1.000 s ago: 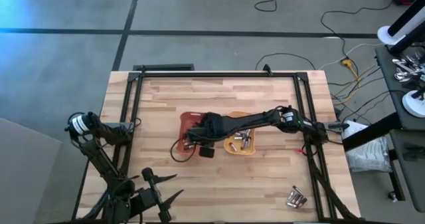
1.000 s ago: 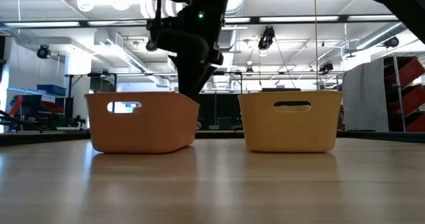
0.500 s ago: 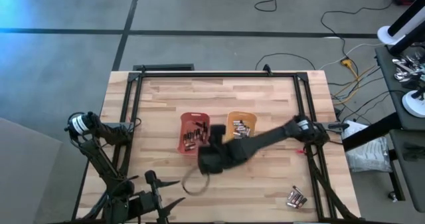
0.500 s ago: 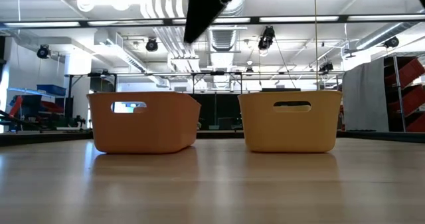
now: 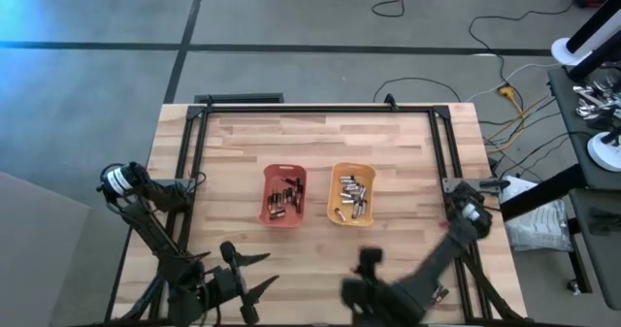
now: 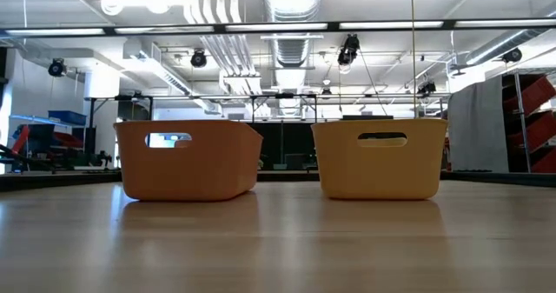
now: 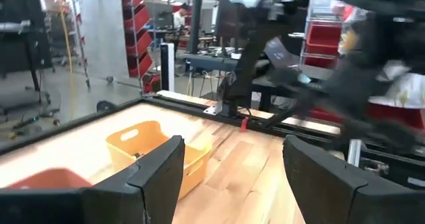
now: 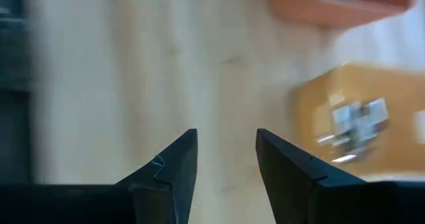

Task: Sort batteries
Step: Put the black-silver battery into the yellow bin

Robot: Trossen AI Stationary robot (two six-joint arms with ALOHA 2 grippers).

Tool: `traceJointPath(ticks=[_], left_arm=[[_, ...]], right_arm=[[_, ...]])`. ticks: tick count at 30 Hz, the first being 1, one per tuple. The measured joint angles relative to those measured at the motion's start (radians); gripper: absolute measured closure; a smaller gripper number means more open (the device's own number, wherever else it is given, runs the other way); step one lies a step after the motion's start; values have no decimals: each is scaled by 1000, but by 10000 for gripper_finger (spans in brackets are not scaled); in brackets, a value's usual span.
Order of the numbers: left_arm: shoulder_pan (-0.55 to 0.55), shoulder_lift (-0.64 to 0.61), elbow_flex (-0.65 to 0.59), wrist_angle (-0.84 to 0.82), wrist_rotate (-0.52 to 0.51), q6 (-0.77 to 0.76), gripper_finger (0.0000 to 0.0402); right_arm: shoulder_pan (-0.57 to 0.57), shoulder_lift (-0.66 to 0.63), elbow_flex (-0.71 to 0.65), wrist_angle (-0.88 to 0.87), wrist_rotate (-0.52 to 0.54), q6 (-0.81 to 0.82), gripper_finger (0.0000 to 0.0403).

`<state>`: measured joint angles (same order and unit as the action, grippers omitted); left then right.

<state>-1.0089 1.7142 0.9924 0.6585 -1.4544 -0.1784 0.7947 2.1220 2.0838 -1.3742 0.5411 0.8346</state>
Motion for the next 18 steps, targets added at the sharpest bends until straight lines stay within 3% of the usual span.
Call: traceJointPath(ticks=[3,9,14,18], left_arm=[[13,0,0,-78,0,-117,169],[21,0,0,-137,12,-279,169],[21,0,0,-141,90,-415,169],[6,34,3,-136,112,-442,169]], right_arm=[[96,2,-17,4,-39,182,240],[196,3,-56,-26,-268,511,205],[202,3,-99,-25,-520,536,178],[194,3,-147,-14,-622,579,162]])
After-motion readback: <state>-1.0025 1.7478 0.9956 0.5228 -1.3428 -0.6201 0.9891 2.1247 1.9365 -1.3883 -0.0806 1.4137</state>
